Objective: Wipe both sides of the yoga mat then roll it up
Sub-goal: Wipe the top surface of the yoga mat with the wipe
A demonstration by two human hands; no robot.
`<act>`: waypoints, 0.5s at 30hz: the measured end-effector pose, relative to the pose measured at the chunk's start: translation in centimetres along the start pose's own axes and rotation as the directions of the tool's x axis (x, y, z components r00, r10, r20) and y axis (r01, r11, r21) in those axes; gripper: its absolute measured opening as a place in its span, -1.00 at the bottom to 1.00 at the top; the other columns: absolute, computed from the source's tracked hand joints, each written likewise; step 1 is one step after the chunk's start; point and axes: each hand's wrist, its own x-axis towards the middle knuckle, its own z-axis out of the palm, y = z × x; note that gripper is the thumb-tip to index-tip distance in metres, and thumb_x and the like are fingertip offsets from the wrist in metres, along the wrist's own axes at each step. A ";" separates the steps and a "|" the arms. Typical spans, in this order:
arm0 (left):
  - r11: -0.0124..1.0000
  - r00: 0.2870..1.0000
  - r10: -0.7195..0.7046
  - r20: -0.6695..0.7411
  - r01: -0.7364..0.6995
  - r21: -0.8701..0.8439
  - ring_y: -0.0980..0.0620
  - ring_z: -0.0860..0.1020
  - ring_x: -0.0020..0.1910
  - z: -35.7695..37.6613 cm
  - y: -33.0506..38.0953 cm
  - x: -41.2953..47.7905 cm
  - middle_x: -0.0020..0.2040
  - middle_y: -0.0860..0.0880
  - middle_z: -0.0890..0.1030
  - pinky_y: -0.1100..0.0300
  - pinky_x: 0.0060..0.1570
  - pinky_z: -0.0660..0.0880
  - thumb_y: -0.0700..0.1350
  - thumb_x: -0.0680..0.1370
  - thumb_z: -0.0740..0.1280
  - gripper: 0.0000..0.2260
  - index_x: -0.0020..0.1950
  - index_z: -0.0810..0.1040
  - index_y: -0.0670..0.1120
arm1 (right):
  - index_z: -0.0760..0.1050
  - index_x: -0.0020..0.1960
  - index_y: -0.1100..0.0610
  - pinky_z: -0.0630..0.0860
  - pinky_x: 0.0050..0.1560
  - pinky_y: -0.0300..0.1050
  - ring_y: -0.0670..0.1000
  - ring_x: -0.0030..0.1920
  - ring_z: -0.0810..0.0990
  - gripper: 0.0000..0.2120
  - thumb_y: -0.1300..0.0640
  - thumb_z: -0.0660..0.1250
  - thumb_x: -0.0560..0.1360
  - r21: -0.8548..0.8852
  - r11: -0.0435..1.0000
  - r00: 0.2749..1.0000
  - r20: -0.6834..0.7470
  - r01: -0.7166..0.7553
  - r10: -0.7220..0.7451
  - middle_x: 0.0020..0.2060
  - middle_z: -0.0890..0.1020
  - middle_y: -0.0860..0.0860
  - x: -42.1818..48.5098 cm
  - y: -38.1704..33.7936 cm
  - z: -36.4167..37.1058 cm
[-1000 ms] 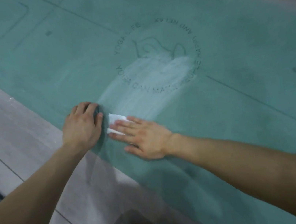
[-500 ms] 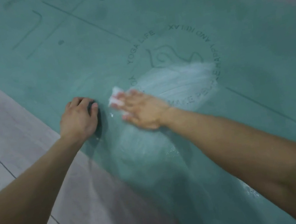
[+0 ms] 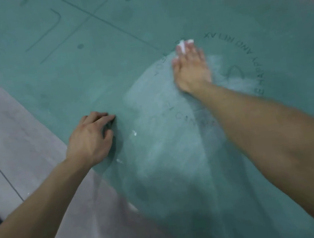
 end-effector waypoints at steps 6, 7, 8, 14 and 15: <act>1.000 1.000 0.017 0.015 -0.017 -0.001 -0.09 0.44 0.37 0.1 0.1 0.1 0.43 0.08 0.51 -0.05 0.37 0.48 -0.02 0.59 0.25 -0.55 0.49 0.54 0.09 | 0.02 0.72 0.12 -0.18 0.68 0.06 0.06 0.70 -0.07 -0.38 -0.14 -0.13 0.74 0.024 0.970 0.967 0.075 0.242 -0.243 0.71 0.03 0.08 -1.1 -6.7 0.5; 1.000 1.000 0.016 0.007 -0.016 0.002 -0.11 0.45 0.36 0.2 0.1 -0.1 0.43 0.06 0.52 -0.05 0.38 0.47 0.00 0.57 0.21 -0.52 0.49 0.54 0.08 | 0.04 0.72 0.10 -0.16 0.68 0.03 0.04 0.70 -0.04 -0.41 -0.13 -0.10 0.75 0.040 0.887 0.878 0.131 0.459 -0.460 0.71 0.06 0.06 -2.6 -9.1 1.2; 1.000 1.000 0.019 0.007 -0.019 0.007 -0.12 0.46 0.35 0.4 0.0 -0.2 0.43 0.05 0.52 -0.06 0.38 0.47 0.03 0.54 0.18 -0.49 0.49 0.54 0.07 | 0.05 0.71 0.08 -0.15 0.68 0.01 0.02 0.70 -0.03 -0.43 -0.11 -0.09 0.76 0.053 0.788 0.770 0.180 0.613 -0.612 0.70 0.08 0.03 -3.6 -10.4 2.0; 0.999 0.999 0.030 0.042 -0.031 0.030 -0.09 0.42 0.42 0.1 0.1 -0.3 0.49 0.07 0.47 -0.05 0.39 0.45 -0.05 0.61 0.30 -0.54 0.54 0.49 0.08 | -0.05 0.73 0.09 -0.15 0.68 0.11 0.08 0.71 -0.12 -0.40 -0.08 -0.19 0.74 -0.002 0.992 0.991 0.032 -0.127 0.127 0.72 -0.04 0.07 2.0 0.2 -0.4; 0.999 0.998 0.029 0.050 -0.030 0.032 -0.08 0.41 0.43 0.0 0.1 -0.4 0.49 0.08 0.46 -0.06 0.39 0.46 -0.05 0.61 0.30 -0.53 0.54 0.48 0.09 | -0.06 0.73 0.11 -0.17 0.68 0.11 0.08 0.71 -0.13 -0.39 -0.10 -0.21 0.73 -0.006 0.984 0.983 0.047 -0.179 0.179 0.71 -0.05 0.08 1.6 1.1 -0.8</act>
